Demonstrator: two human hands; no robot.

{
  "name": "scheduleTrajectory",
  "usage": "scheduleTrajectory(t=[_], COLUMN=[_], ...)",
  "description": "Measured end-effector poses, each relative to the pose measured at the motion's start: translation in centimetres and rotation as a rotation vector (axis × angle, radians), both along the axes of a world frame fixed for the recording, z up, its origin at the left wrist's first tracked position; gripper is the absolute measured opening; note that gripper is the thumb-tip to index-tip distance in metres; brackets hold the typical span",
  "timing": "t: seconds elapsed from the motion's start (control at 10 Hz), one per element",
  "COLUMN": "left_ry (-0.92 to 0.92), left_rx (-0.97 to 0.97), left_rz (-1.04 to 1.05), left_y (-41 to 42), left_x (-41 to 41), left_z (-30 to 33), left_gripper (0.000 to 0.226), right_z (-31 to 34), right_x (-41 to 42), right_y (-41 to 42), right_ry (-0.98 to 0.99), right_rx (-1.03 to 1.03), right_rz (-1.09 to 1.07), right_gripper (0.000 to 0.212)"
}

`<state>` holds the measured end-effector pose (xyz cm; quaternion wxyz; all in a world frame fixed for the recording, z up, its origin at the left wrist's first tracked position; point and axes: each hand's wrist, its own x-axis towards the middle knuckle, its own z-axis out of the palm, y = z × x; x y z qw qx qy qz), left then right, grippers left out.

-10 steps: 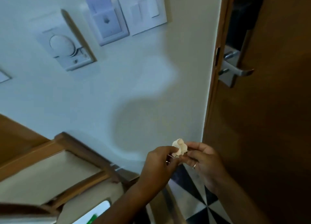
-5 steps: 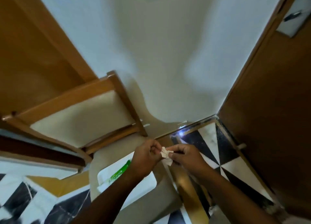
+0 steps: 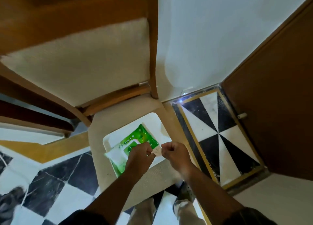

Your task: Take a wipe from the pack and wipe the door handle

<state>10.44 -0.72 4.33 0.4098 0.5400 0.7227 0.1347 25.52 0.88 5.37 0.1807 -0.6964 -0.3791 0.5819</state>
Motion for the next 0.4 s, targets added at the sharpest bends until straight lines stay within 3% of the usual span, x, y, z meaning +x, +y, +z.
scheduleTrajectory(t=[0.1,0.2,0.3,0.4], left_ry=[0.019,0.052,0.068,0.099], left_rx=[-0.011,-0.034,-0.088,-0.086], left_rz=[0.017,-0.021,-0.096,-0.187], left_y=[-0.1,-0.2,-0.2,-1.2], left_x=[0.2,0.2,0.7,0.3], left_z=[-4.9,-8.3,-9.5,-8.9], left_gripper=[0.022,0.009,0.012,0.033], right_z=[-4.2,-7.4,-8.8,-8.3], right_x=[-0.9,-1.4,-1.0,0.1], right_y=[0.0,-0.6,-1.7,-3.5], right_ry=[-0.085,-0.153,-0.190,-0.179], right_rx=[0.047,0.026,0.001,0.009], right_rz=[0.066,0.179,0.257,0.132], right_gripper=[0.013,0.029,0.039,0.039])
